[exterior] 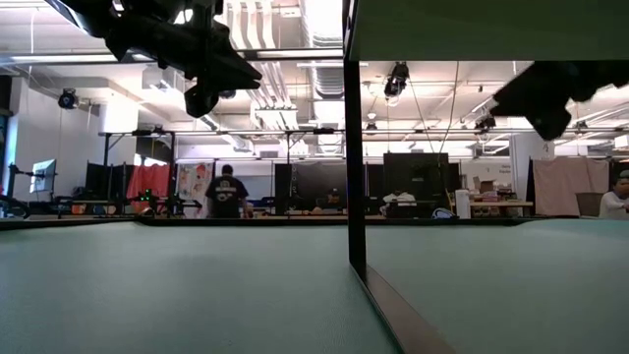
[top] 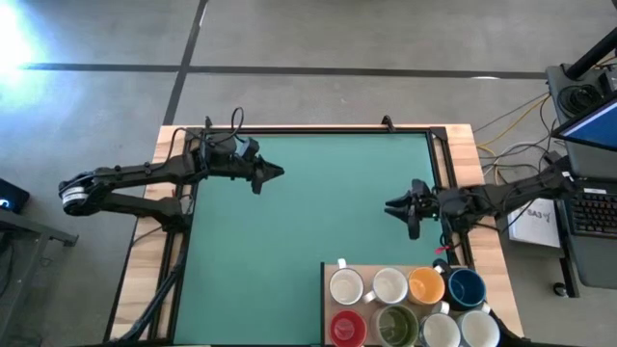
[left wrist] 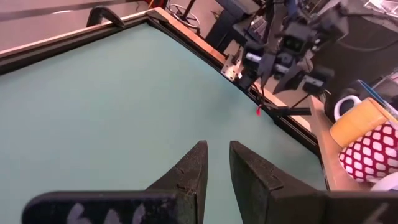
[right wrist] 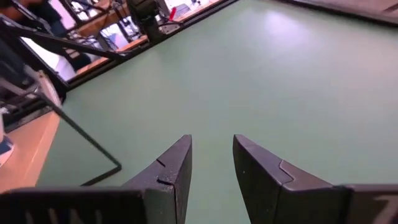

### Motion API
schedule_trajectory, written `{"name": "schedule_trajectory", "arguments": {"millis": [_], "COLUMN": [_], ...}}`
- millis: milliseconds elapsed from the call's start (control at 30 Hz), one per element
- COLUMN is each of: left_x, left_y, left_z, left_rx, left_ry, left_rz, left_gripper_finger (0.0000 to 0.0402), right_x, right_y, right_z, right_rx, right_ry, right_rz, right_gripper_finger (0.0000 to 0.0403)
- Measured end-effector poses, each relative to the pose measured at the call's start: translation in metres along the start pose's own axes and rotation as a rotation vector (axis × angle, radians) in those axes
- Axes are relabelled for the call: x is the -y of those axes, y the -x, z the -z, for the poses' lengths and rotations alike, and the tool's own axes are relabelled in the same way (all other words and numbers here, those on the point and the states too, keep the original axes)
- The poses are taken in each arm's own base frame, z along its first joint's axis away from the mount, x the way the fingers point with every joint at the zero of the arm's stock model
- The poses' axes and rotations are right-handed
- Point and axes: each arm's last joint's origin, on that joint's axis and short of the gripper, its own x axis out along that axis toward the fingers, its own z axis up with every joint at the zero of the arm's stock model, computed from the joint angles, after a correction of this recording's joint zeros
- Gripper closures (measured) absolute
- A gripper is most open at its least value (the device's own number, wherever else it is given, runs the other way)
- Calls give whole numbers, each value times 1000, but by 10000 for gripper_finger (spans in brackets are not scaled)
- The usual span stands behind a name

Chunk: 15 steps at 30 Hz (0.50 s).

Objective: Place coffee mugs
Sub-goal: Return to Home Position

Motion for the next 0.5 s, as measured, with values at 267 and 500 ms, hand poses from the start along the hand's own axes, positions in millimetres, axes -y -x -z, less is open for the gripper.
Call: {"name": "schedule_trajectory", "arguments": {"millis": [267, 500], "left_x": [0, 1], "left_y": [0, 0], "left_z": [-1, -3], "left_rx": [9, 34], "left_ry": [12, 6], "left_rz": [3, 9], "left_gripper_finger": [352, 352], "right_x": [18, 29], "right_y": [-6, -11], "right_z": [35, 46], "right_rx": [18, 72], "right_ry": [-78, -82], "right_rz": [-62, -82], "right_gripper_finger": [295, 294]}}
